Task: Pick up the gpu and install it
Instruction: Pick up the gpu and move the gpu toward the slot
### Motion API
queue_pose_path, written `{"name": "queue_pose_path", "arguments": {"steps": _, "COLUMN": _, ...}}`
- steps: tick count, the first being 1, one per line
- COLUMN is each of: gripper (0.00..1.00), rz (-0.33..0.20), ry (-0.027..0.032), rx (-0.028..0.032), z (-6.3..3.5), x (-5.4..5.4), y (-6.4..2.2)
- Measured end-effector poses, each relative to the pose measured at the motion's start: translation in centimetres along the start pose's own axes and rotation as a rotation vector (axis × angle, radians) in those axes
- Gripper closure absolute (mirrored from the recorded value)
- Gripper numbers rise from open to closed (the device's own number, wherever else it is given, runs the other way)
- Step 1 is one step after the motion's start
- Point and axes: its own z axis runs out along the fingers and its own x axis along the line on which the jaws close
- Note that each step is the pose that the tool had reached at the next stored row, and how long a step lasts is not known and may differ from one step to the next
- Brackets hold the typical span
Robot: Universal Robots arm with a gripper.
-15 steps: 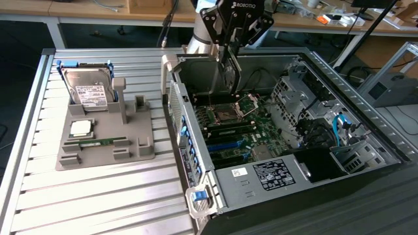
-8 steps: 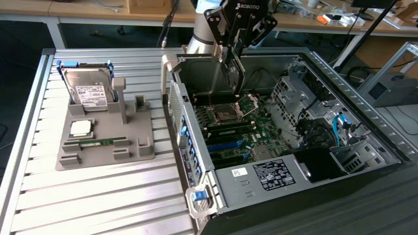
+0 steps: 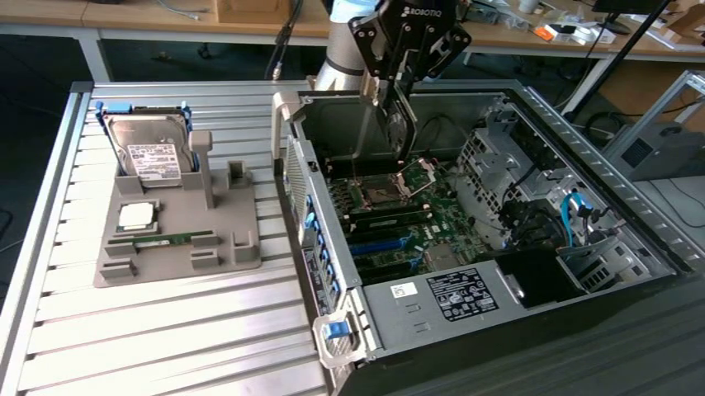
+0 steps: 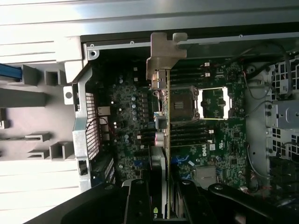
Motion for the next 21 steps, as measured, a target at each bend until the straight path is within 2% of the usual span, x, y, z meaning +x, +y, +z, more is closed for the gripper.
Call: {"name": "queue_pose_path", "arguments": {"steps": 21, "gripper": 0.73, "rz": 0.000, "ry": -0.0004, "rx": 0.0063, "z": 0.14, "x": -0.68, "y": -0.06}}
